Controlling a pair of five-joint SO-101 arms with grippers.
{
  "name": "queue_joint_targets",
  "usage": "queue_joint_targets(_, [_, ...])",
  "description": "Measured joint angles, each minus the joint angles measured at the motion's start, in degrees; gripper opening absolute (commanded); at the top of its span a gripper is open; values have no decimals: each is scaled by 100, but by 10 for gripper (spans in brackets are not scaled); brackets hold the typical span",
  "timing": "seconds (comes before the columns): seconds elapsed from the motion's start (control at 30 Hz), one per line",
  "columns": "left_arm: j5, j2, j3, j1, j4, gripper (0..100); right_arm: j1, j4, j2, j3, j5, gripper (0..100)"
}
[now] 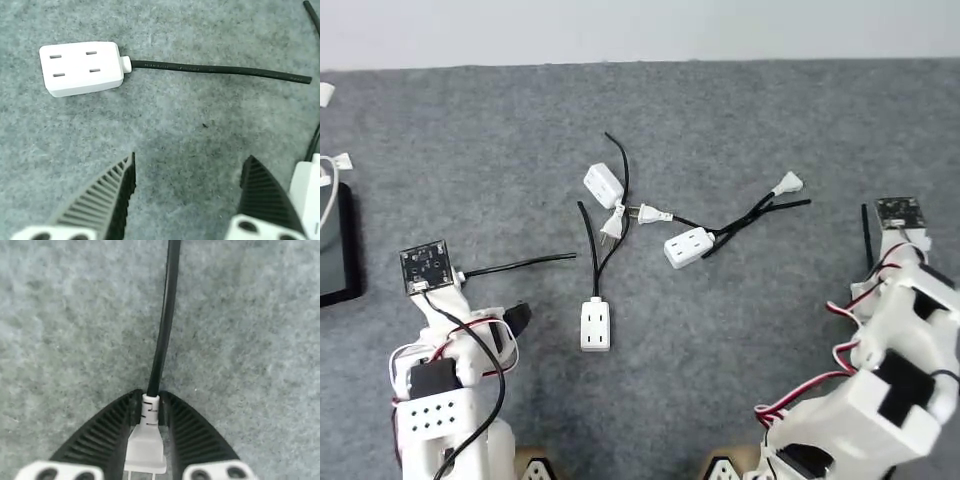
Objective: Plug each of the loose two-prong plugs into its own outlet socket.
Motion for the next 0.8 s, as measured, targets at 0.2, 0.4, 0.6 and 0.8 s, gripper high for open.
queue_joint_targets(0.2, [0,0,0,0,0,309,0,853,396,-782,18,58])
queue_joint_targets(0.4, [0,0,0,0,0,309,-18,1108,492,-1055,26,7])
queue_joint_targets(0.6, [0,0,0,0,0,309,-18,1521,404,-1187,0,8])
queue_joint_targets(0.8, [0,0,0,97,0,309,-316,2514,-818,-1187,-343,8])
